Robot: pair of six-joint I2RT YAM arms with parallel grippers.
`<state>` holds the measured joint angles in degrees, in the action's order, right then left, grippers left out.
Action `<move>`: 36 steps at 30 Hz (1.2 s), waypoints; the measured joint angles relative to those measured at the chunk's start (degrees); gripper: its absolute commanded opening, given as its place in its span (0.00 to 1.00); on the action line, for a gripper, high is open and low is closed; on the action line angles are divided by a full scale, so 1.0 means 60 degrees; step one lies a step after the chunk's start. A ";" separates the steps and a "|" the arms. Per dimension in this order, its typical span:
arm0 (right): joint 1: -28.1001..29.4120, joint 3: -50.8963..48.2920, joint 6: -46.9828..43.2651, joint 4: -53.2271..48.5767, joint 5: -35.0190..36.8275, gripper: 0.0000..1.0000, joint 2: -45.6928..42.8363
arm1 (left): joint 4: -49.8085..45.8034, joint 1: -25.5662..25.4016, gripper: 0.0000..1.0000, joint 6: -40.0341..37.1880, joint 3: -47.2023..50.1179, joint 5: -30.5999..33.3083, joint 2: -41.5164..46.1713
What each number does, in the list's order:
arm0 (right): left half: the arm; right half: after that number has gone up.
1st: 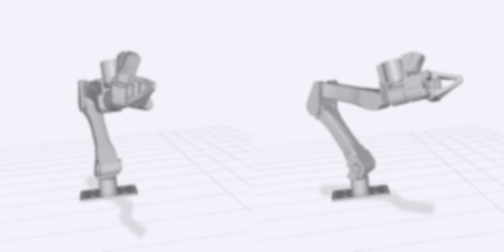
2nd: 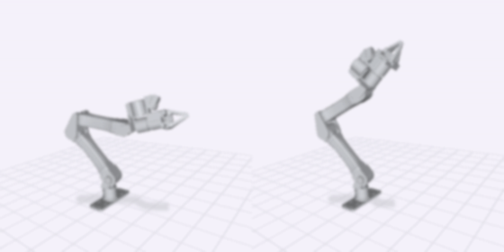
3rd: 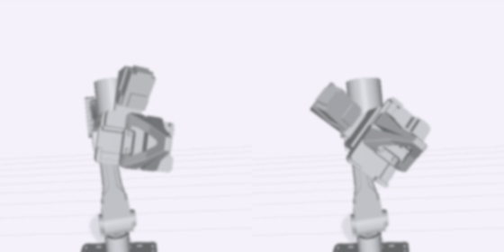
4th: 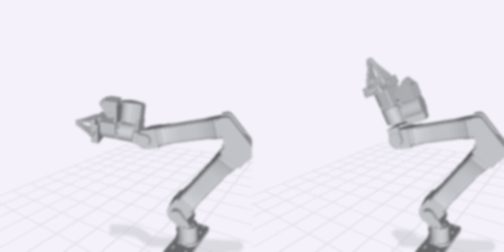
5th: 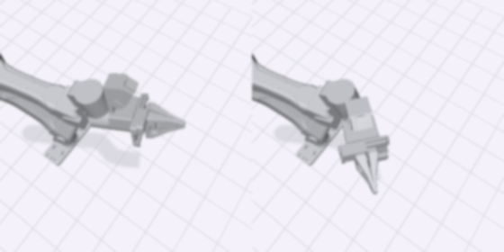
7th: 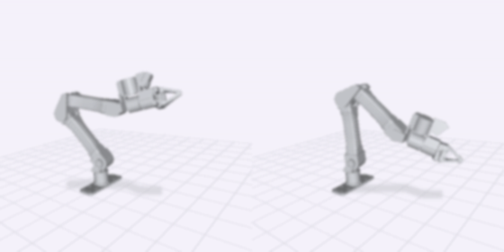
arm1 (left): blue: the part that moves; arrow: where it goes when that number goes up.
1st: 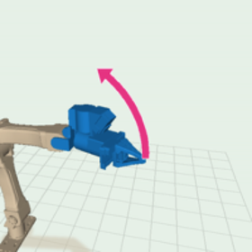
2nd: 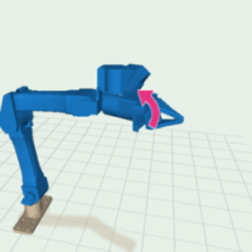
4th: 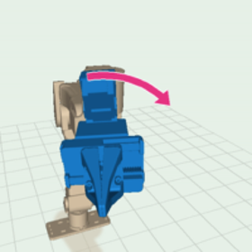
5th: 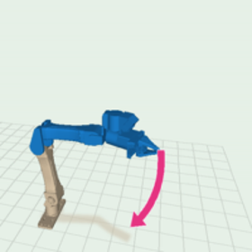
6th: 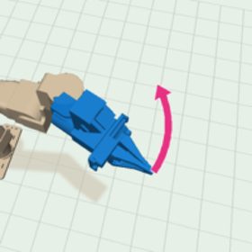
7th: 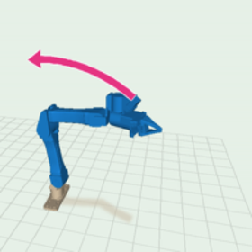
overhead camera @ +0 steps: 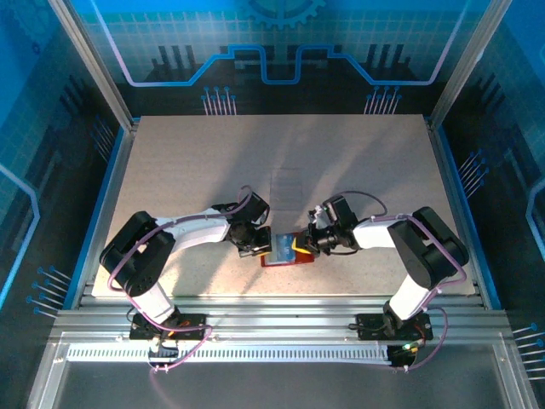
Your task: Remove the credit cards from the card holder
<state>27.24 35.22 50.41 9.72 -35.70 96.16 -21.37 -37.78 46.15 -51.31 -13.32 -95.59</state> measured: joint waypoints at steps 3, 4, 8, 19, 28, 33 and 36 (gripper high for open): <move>-0.0153 0.0000 -0.0186 -0.0168 -0.0095 0.05 -0.0051 | 0.0000 0.0000 0.01 0.0000 0.0000 0.0000 0.0000; -0.0189 0.0000 -0.0251 -0.0266 -0.0098 0.05 -0.0095 | 0.0000 0.0000 0.01 0.0000 -0.0004 0.0000 0.0000; -0.0331 0.0004 -0.0663 -0.0805 -0.0036 0.00 -0.0419 | -0.0080 0.0000 0.01 0.0000 -0.0055 0.0004 -0.0011; -0.0619 0.0386 -0.1763 -0.2681 0.0452 0.00 -0.1661 | -0.0736 0.0000 0.12 -0.0029 -0.0146 0.0310 0.0004; -0.0616 0.1625 -0.3220 -0.4674 0.1093 0.00 -0.2404 | -0.1362 0.0000 0.20 -0.0189 -0.0630 0.0798 0.0699; -0.0601 0.2739 -0.4972 -0.5850 0.1807 0.00 -0.2404 | -0.1450 0.0000 0.22 -0.0175 -0.0510 0.1304 0.1377; -0.0539 0.3461 -0.6364 -0.6386 0.2426 0.00 -0.2401 | -0.1370 0.0062 0.25 -0.0135 -0.0087 0.1588 0.2193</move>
<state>24.01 55.99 12.23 -28.60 -21.15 81.76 -29.58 -37.41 45.34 -51.83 -3.79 -82.43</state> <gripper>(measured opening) 0.046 0.235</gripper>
